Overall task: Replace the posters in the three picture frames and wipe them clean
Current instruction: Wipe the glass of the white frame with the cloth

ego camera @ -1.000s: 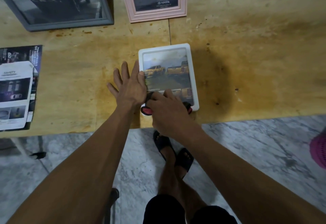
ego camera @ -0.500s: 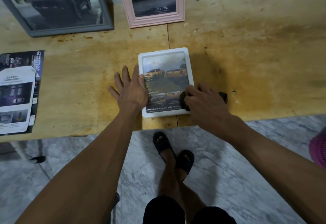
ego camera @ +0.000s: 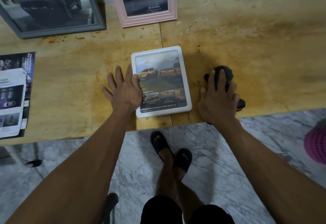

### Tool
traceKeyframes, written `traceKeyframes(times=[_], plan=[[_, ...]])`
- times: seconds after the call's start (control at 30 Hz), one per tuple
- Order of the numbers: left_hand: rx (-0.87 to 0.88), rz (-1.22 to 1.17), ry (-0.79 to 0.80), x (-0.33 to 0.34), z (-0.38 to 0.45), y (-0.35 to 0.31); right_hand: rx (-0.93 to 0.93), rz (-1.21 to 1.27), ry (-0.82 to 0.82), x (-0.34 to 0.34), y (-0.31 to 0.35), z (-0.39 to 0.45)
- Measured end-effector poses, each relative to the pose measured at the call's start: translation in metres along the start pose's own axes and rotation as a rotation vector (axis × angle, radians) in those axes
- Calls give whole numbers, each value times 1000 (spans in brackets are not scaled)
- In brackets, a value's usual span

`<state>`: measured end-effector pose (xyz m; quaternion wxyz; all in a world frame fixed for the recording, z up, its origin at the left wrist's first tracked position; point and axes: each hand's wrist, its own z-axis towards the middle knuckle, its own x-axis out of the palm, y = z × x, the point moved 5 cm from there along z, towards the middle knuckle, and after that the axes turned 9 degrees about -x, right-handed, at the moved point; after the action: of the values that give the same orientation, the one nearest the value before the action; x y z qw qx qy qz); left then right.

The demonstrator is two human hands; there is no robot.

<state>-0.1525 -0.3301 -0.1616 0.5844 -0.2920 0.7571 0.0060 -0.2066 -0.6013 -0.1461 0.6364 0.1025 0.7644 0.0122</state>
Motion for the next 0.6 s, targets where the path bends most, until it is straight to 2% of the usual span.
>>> traceKeyframes(times=[0.33, 0.5, 0.6], plan=[[-1, -10, 12, -1, 0, 1, 90, 138, 74, -3, 1, 9], [-9, -18, 21, -4, 3, 0, -15, 73, -80, -28, 26, 10], [-26, -82, -78, -13, 2, -2, -42, 253, -53, -25, 48, 17]])
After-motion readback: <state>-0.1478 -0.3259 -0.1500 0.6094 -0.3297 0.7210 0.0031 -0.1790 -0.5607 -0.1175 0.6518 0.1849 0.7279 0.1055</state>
